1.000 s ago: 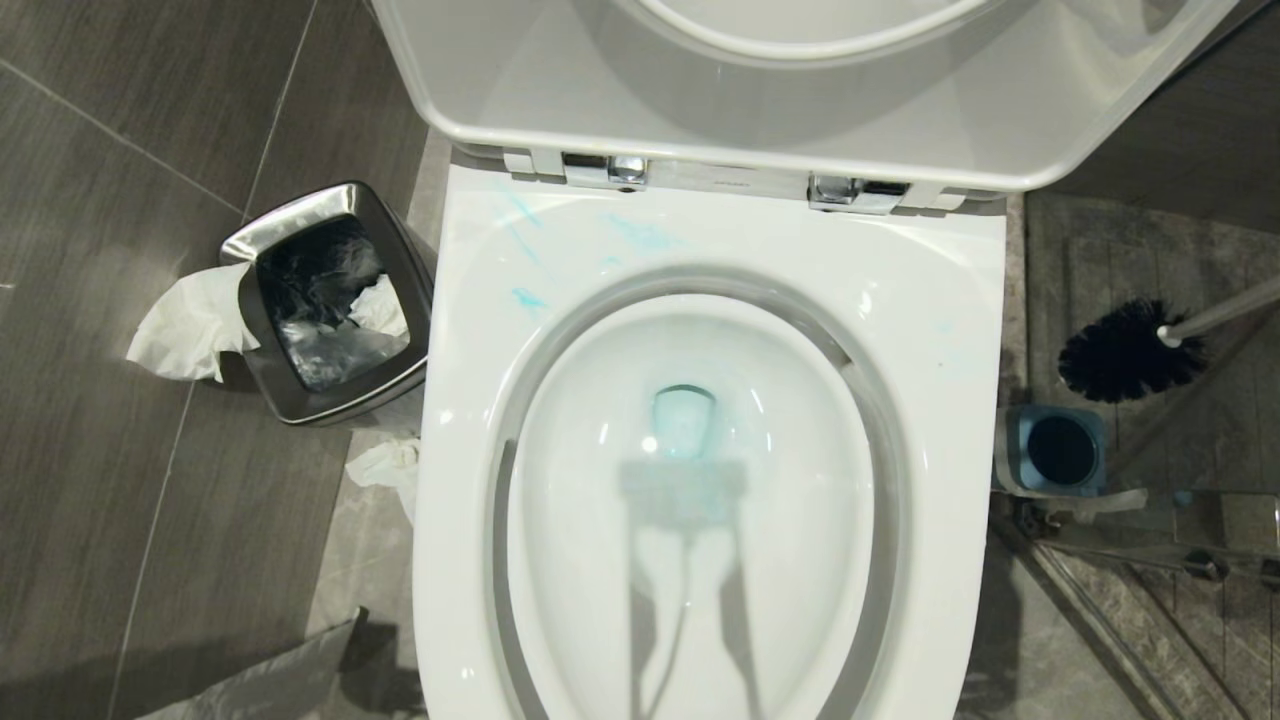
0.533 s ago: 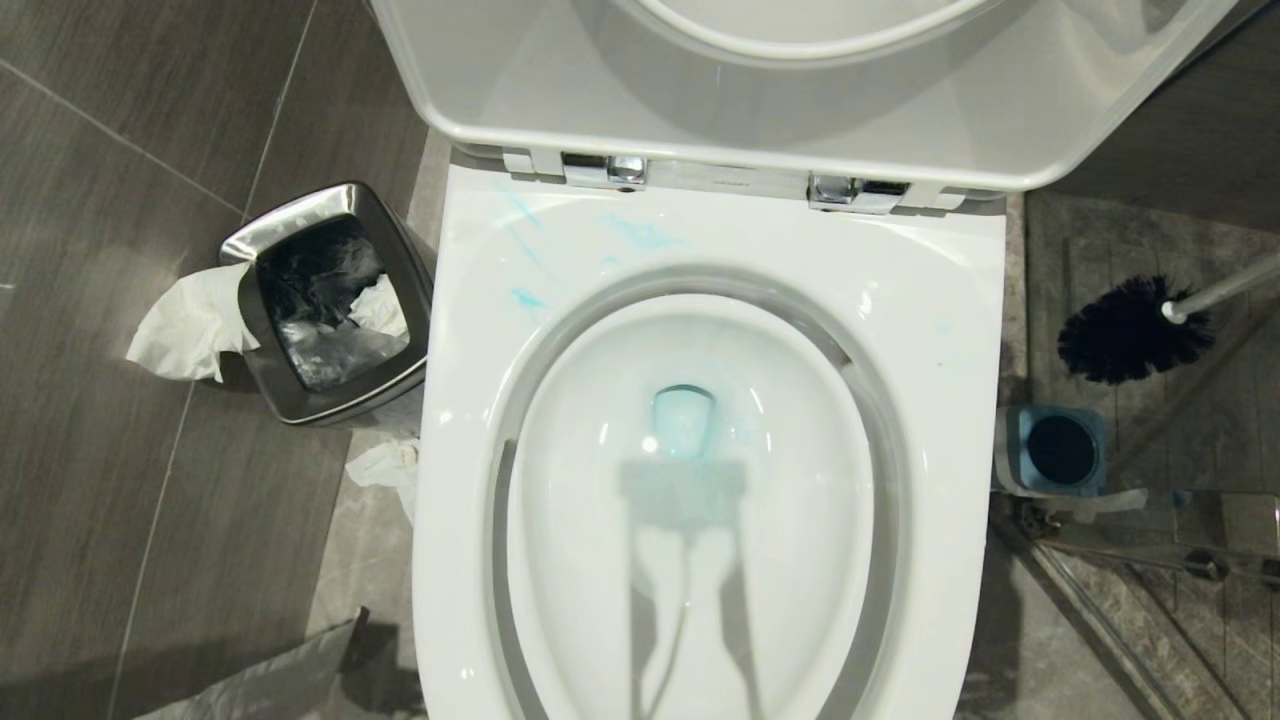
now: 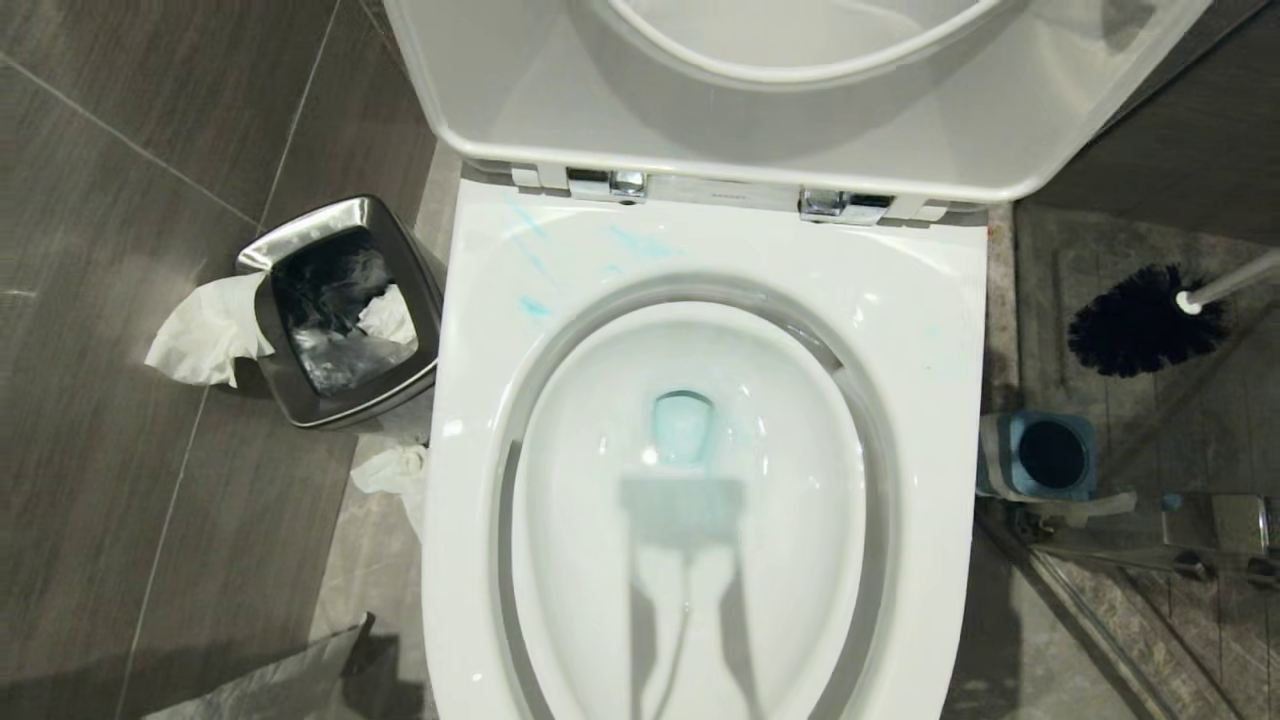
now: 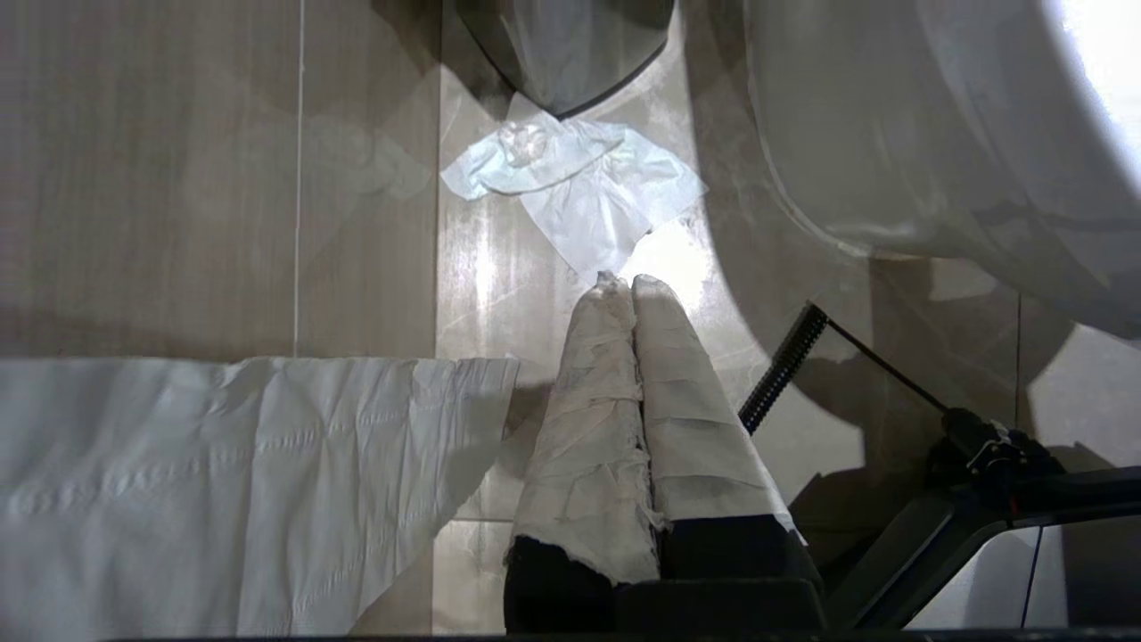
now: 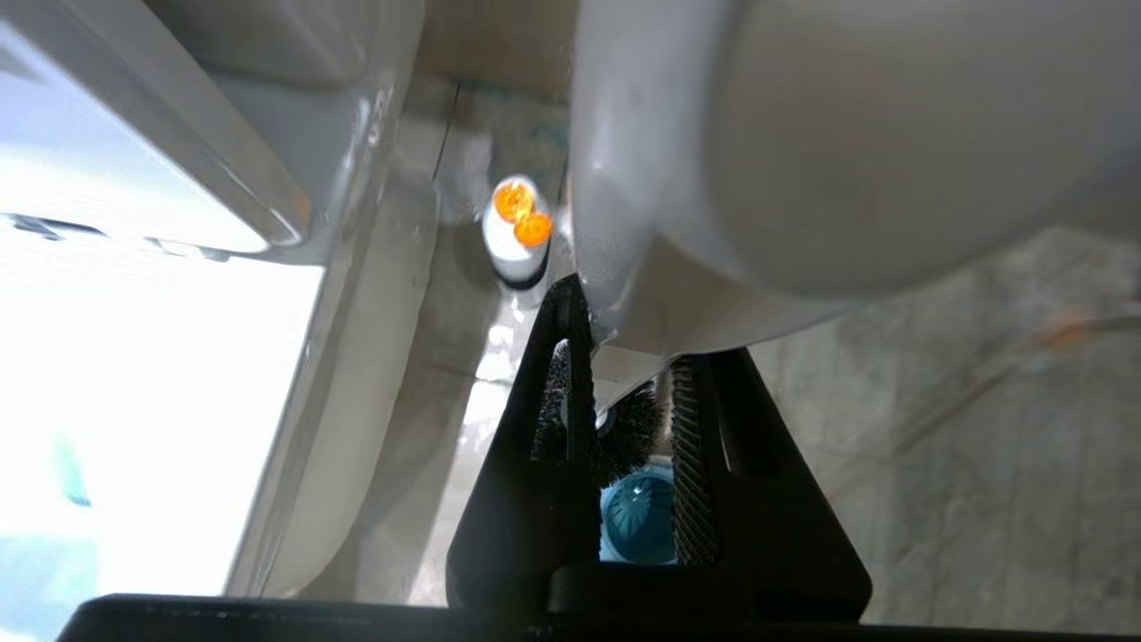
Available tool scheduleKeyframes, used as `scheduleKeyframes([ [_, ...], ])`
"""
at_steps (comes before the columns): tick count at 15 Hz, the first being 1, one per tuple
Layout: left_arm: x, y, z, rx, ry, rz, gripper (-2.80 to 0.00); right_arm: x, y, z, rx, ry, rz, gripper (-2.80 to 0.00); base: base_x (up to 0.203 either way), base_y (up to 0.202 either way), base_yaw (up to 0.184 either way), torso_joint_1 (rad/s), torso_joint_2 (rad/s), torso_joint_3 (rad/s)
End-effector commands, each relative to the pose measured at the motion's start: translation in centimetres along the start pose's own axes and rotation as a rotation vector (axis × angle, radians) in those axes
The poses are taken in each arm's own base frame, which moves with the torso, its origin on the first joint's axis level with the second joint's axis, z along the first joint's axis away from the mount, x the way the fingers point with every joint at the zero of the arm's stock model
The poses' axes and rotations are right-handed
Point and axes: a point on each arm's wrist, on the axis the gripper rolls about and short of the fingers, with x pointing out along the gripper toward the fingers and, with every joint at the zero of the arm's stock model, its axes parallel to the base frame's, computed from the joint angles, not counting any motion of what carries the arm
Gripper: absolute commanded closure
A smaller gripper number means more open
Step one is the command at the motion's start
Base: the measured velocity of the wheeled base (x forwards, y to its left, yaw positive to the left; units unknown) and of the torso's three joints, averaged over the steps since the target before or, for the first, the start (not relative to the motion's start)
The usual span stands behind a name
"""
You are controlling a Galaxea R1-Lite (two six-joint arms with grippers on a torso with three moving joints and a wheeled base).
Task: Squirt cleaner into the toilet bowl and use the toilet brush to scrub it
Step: Scrub the toilet bowl
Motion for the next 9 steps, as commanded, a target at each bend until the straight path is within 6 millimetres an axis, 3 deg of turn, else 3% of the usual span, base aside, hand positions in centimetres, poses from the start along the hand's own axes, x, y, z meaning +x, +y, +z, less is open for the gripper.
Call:
scheduleKeyframes([
  [1, 0.0, 0.0, 0.0, -0.001, 0.0, -0.001, 0.0, -0.1, 0.0, 0.1, -0.002, -0.007, 0.002, 0.0, 0.0, 0.0, 0.0, 0.002, 0.0, 0.195],
  [9, 0.0, 0.0, 0.0, -0.001, 0.0, -0.001, 0.0, -1.2, 0.4, 0.1, 0.006, 0.02, 0.005, 0.0, 0.0, 0.0, 0.0, 0.004, 0.0, 0.205],
])
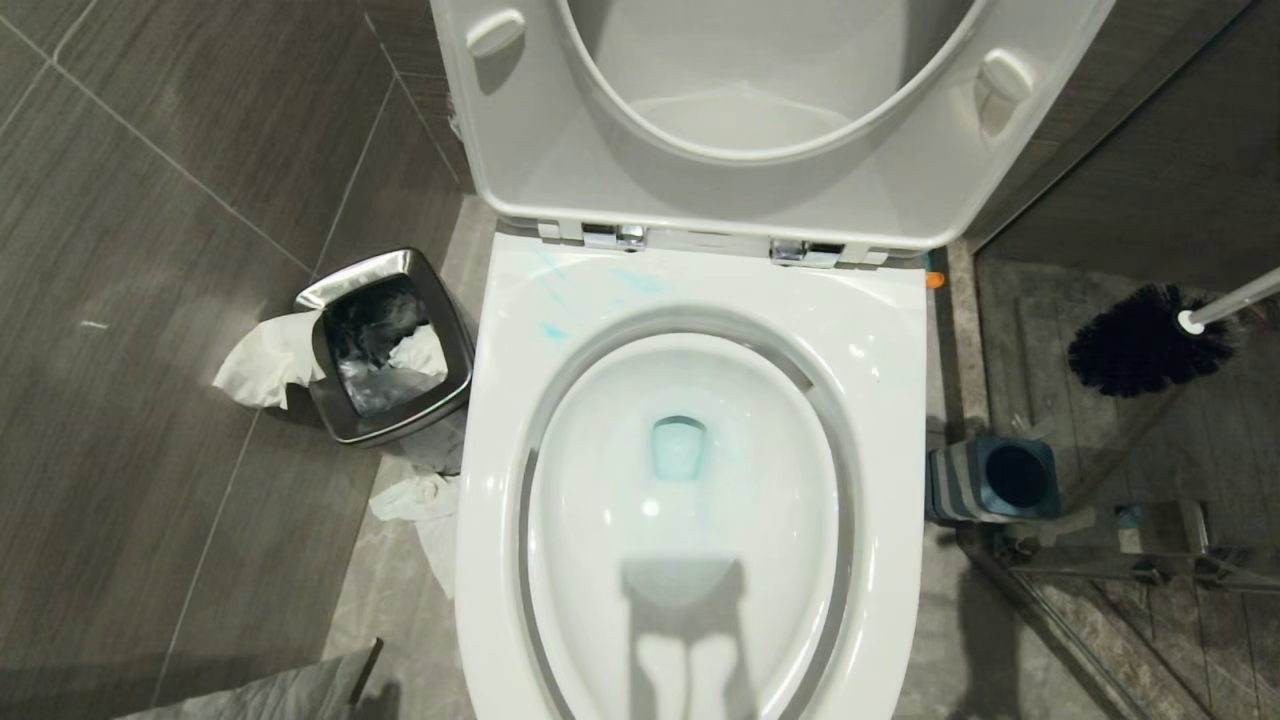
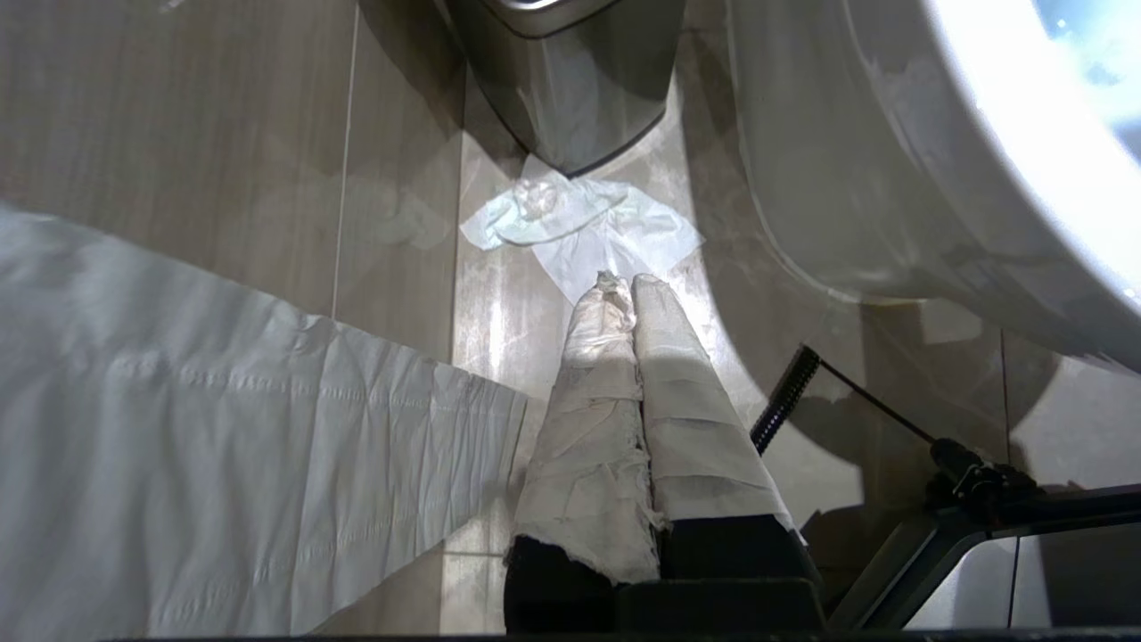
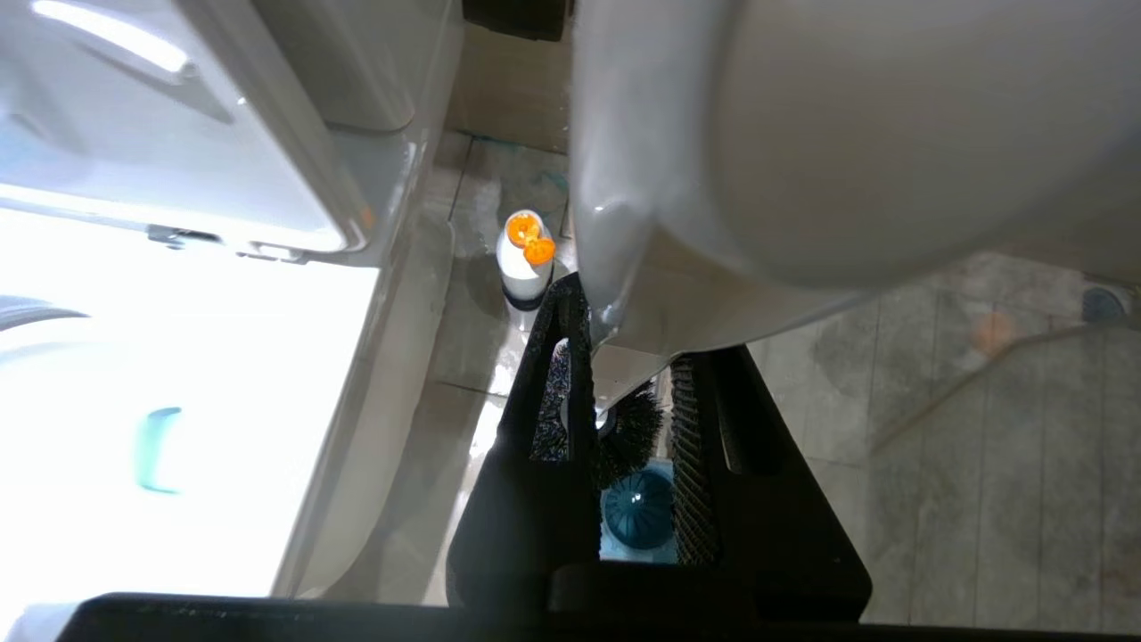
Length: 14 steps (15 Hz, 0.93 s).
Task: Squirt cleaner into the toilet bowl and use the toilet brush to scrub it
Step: Scrub the toilet bowl
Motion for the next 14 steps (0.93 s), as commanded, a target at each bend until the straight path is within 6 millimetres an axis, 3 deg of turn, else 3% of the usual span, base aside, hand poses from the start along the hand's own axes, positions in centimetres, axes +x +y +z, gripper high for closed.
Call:
scheduleKeyframes([
  [1, 0.0, 0.0, 0.0, 0.0, 0.0, -0.001, 0.0, -0.8, 0.2, 0.1, -0.001, -0.003, 0.006, 0.0, 0.0, 0.0, 0.0, 0.003, 0.0, 0.206],
  [9, 0.0, 0.0, 0.0, -0.005, -0.002, -0.002, 0.0, -2.0, 0.6, -0.2, 0.013, 0.044, 0.028, 0.0, 0.0, 0.0, 0.0, 0.001, 0.0, 0.2],
  [14, 0.0, 0.0, 0.0, -0.005, -0.002, -0.004, 0.0, -1.4, 0.8, -1.0, 0.028, 0.108, 0.066, 0.0, 0.0, 0.0, 0.0, 0.001, 0.0, 0.044],
])
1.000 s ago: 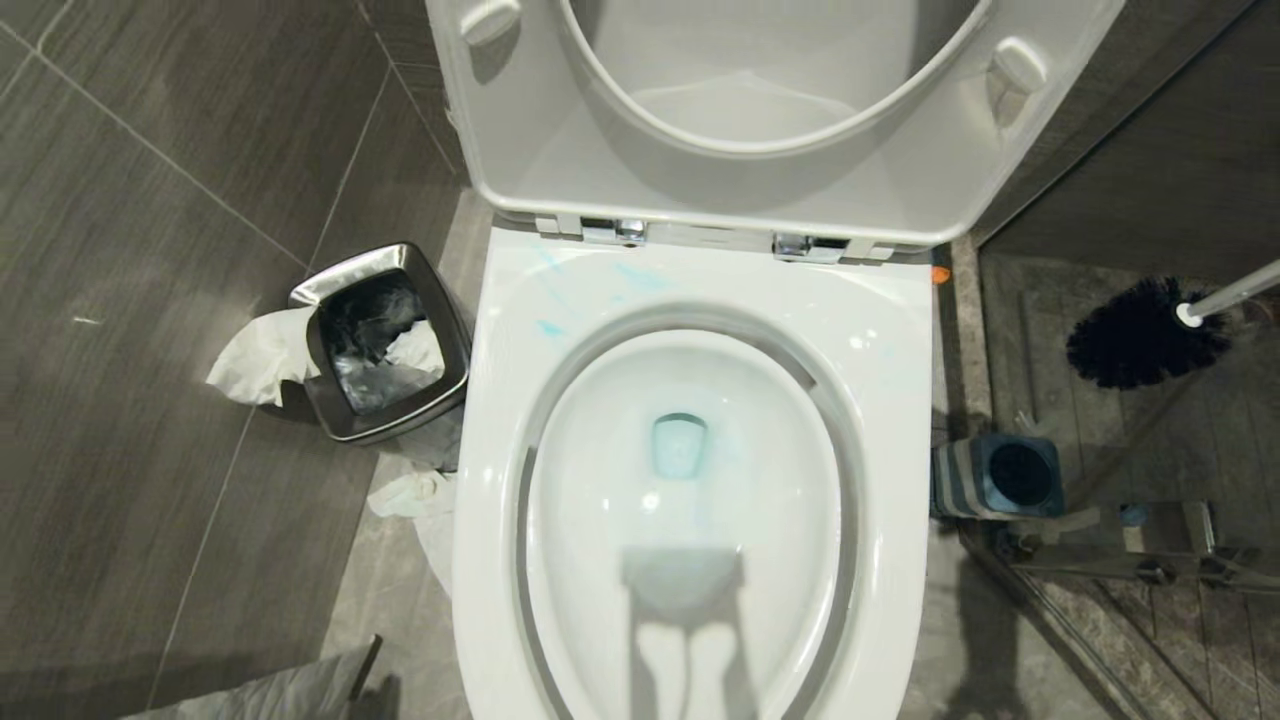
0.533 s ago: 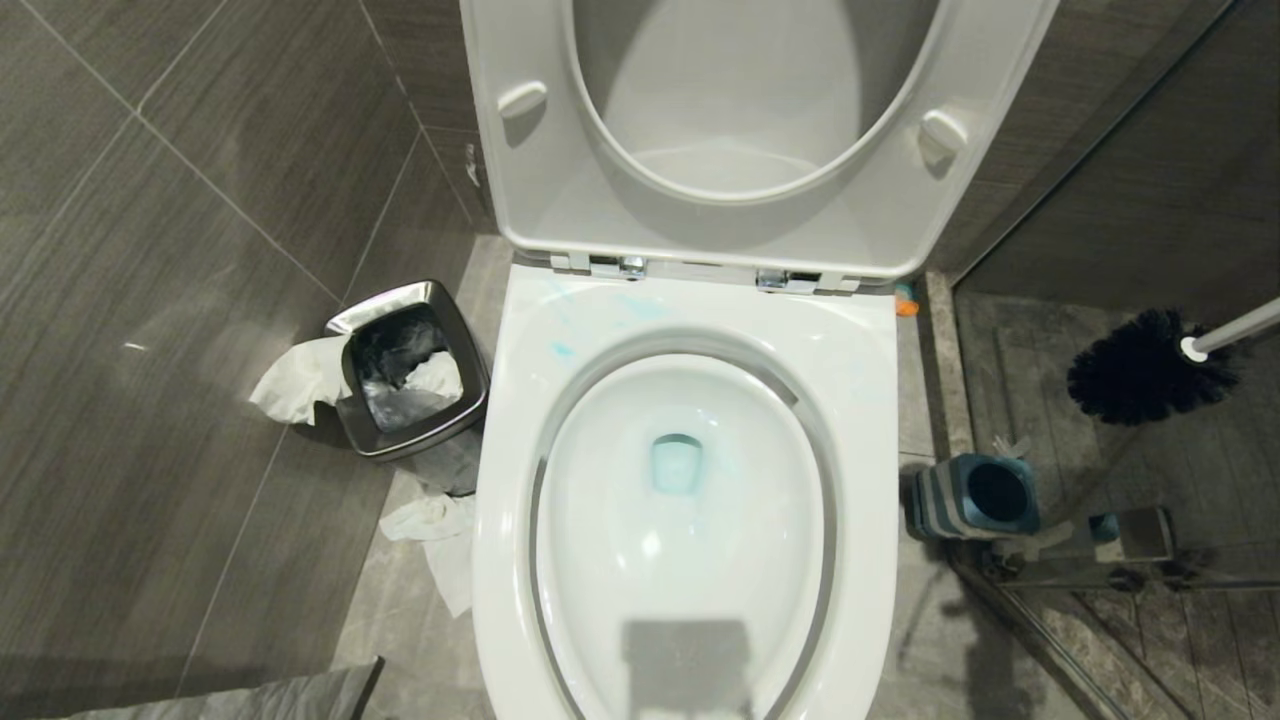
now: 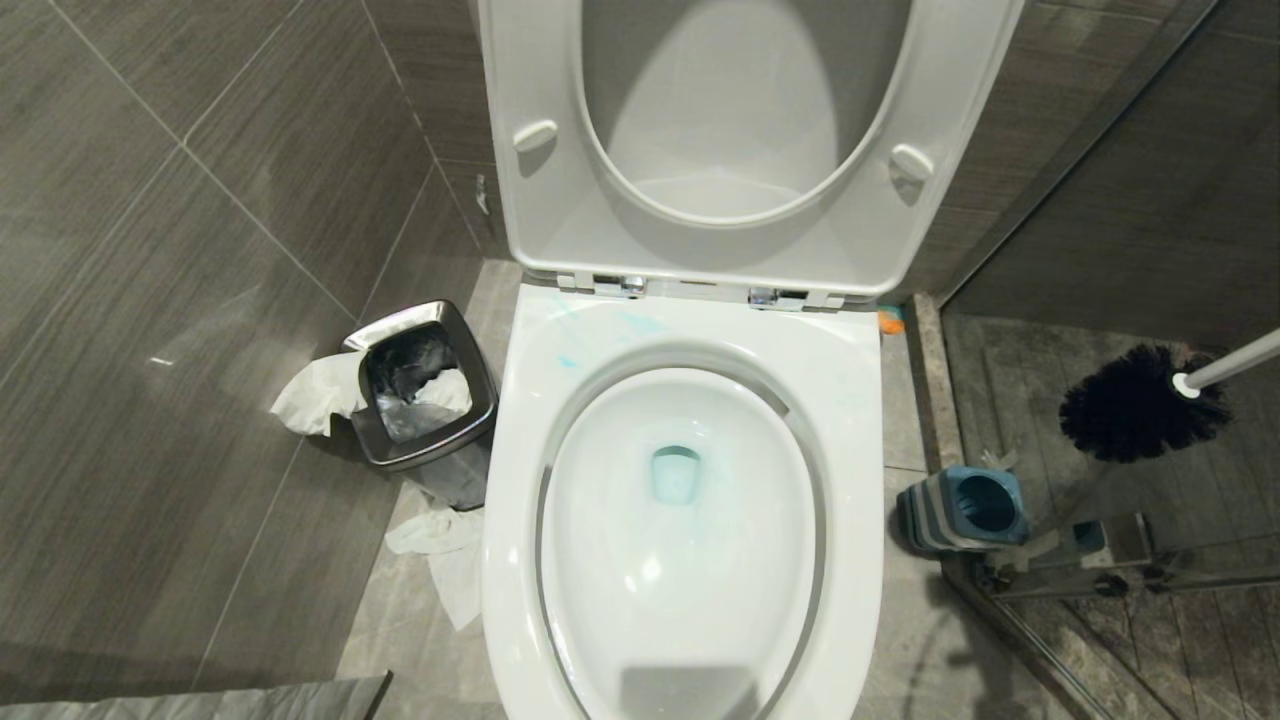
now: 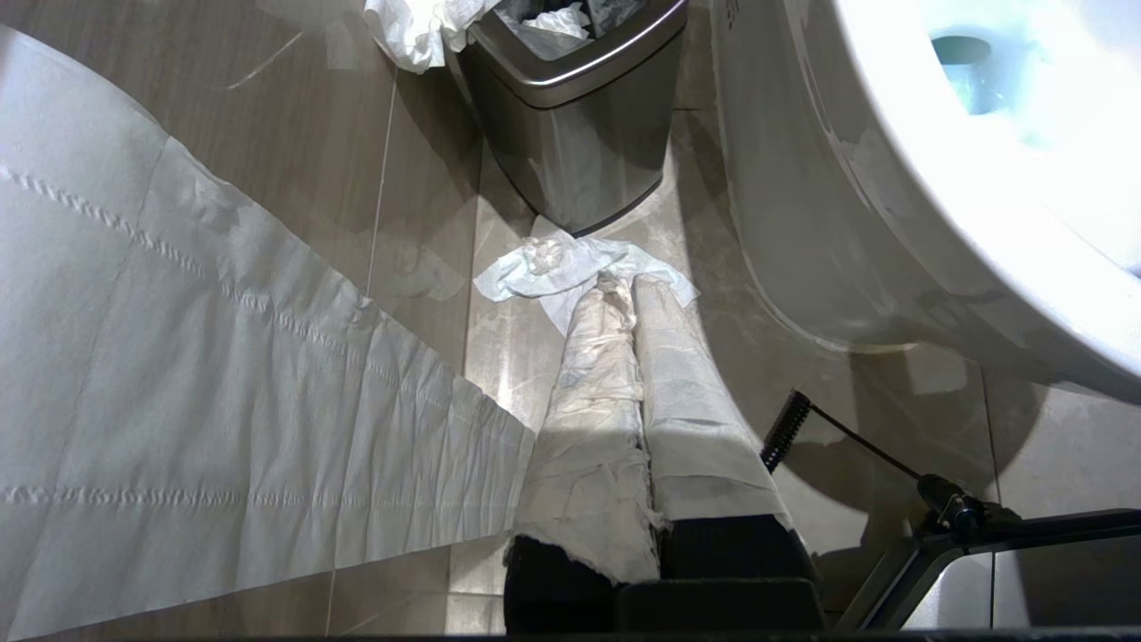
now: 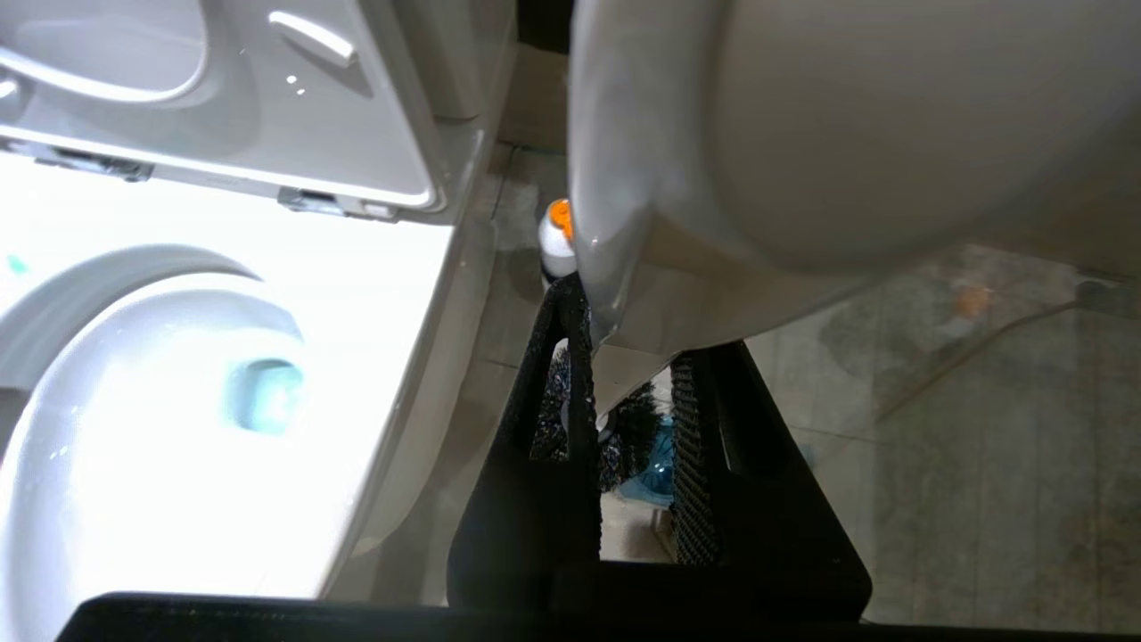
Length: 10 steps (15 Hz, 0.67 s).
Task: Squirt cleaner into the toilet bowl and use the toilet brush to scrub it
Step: Scrub the toilet bowl
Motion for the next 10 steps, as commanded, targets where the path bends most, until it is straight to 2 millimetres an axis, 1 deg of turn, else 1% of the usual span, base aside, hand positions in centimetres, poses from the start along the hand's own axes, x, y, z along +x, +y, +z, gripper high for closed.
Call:
scheduleKeyframes([
  [1, 0.0, 0.0, 0.0, 0.0, 0.0, 0.0, 0.0, 0.8, 0.1, -0.3, 0.003, 0.024, 0.025, 0.0, 0.0, 0.0, 0.0, 0.0, 0.0, 0.0],
  [7, 0.0, 0.0, 0.0, 0.0, 0.0, 0.001, 0.0, 0.9, 0.5, -0.6, 0.003, 0.053, 0.003, 0.0, 0.0, 0.0, 0.0, 0.0, 0.0, 0.0],
  [10, 0.0, 0.0, 0.0, 0.0, 0.0, 0.001, 0.0, 1.8, 1.4, -0.7, -0.003, 0.071, 0.013, 0.0, 0.0, 0.0, 0.0, 0.0, 0.0, 0.0],
])
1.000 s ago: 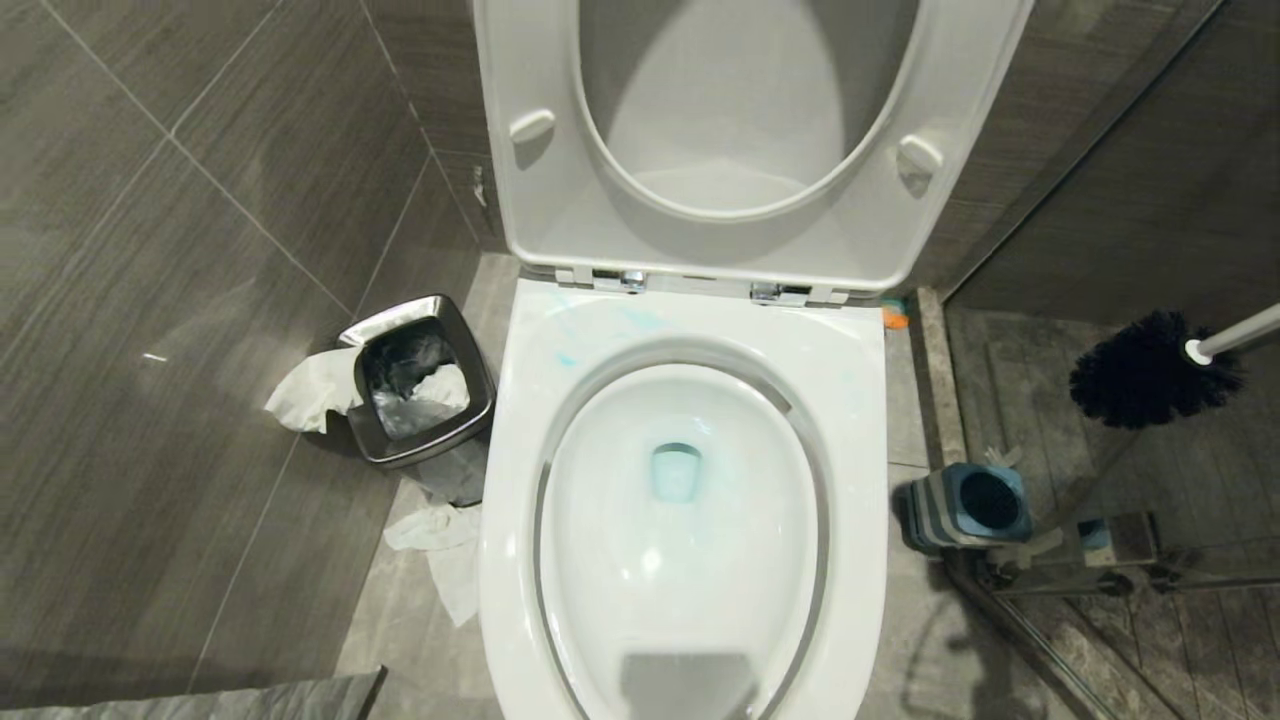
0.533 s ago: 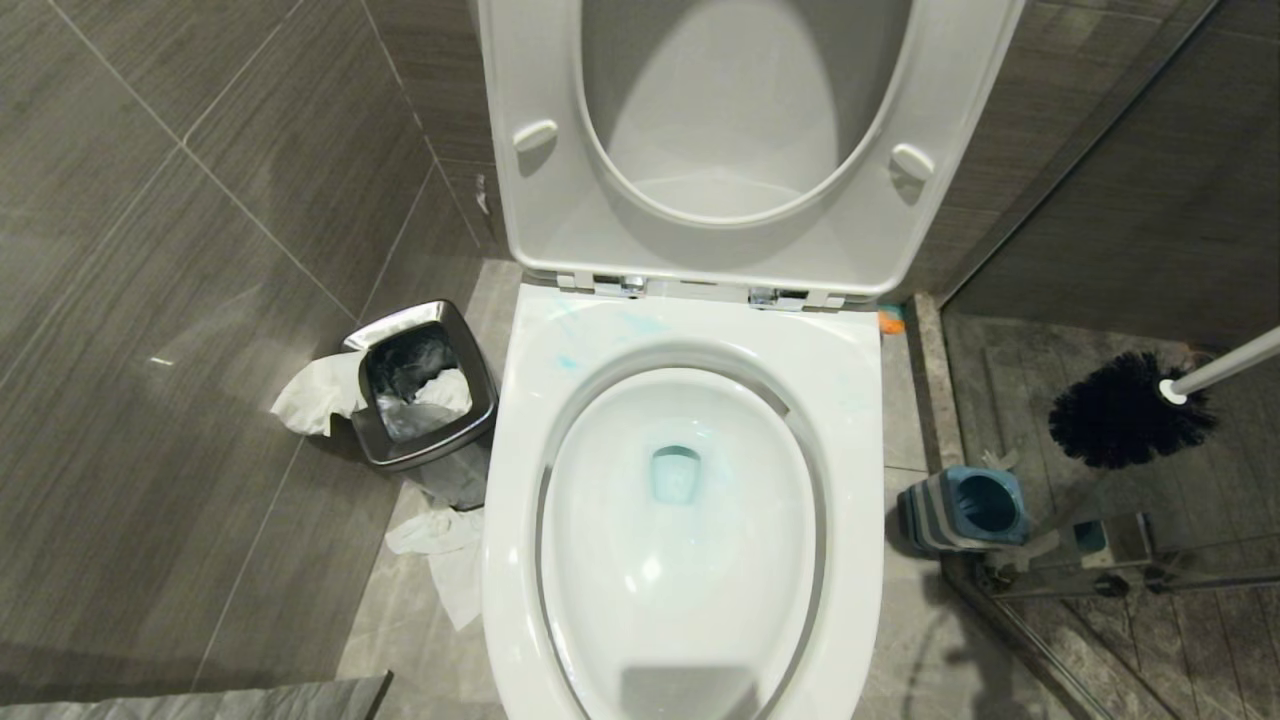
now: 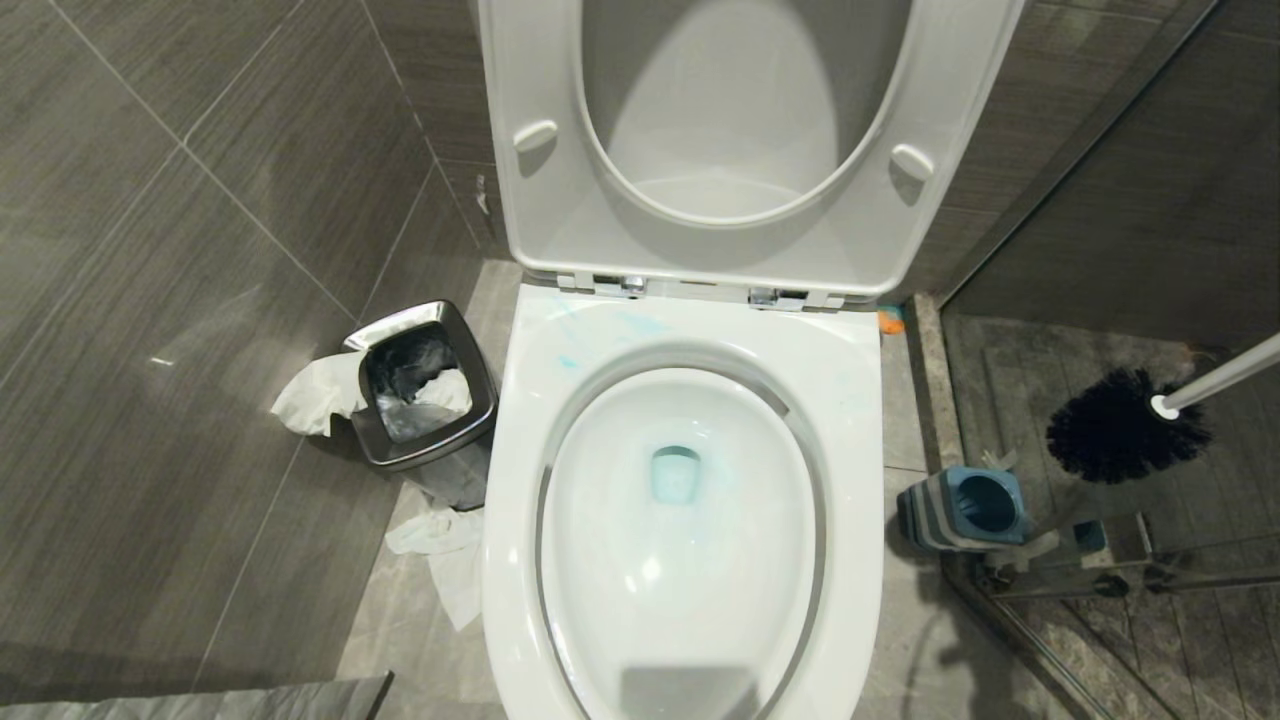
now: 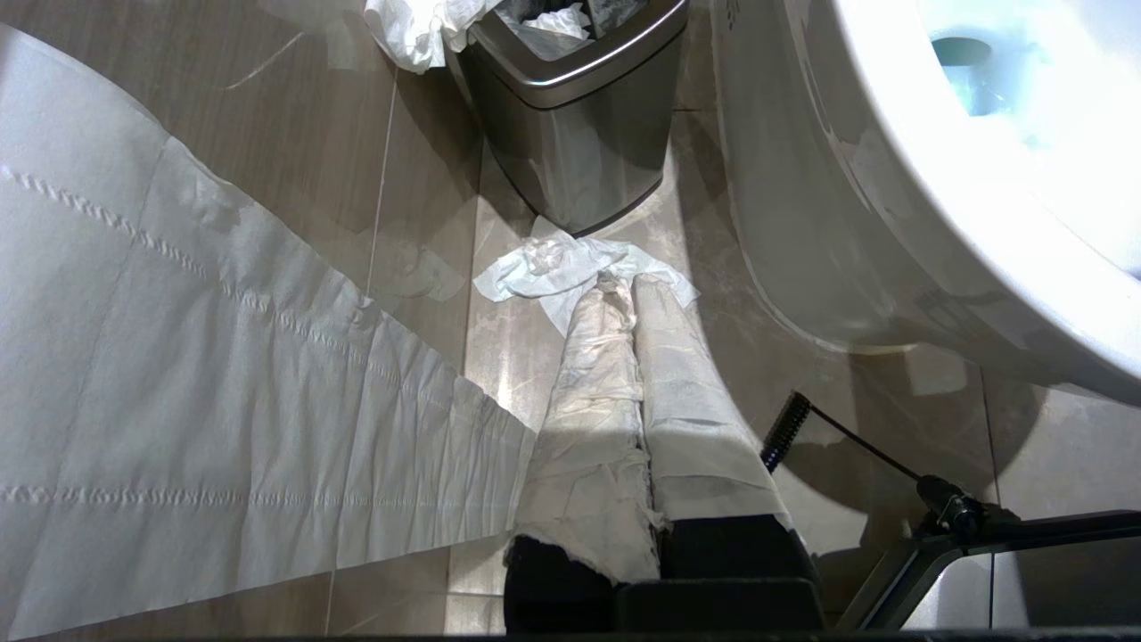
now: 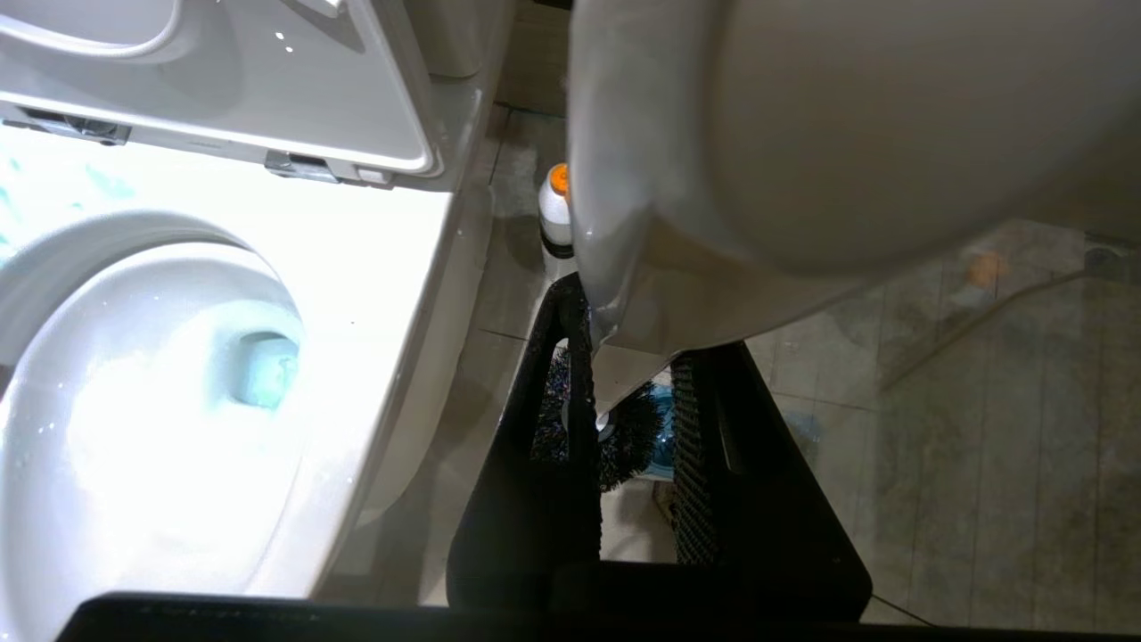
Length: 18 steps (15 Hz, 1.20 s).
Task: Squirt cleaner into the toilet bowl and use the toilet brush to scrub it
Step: Scrub the toilet bowl
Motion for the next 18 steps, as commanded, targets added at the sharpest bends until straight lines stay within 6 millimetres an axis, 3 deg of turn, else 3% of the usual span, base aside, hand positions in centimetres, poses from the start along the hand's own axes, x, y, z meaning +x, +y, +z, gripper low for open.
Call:
scheduleKeyframes([
  [1, 0.0, 0.0, 0.0, 0.0, 0.001, 0.0, 0.0, 1.0, 1.2, -0.1, -0.008, 0.022, 0.041, 0.0, 0.0, 0.0, 0.0, 0.0, 0.0, 0.0],
  [8, 0.0, 0.0, 0.0, 0.002, 0.001, 0.002, 0.0, 3.1, 8.5, 0.7, -0.034, 0.002, 0.093, 0.0, 0.0, 0.0, 0.0, 0.0, 0.0, 0.0],
  [18, 0.0, 0.0, 0.0, 0.003, 0.001, 0.003, 0.0, 4.1, 16.3, 0.9, -0.06, 0.005, 0.211, 0.0, 0.0, 0.0, 0.0, 0.0, 0.0, 0.0],
])
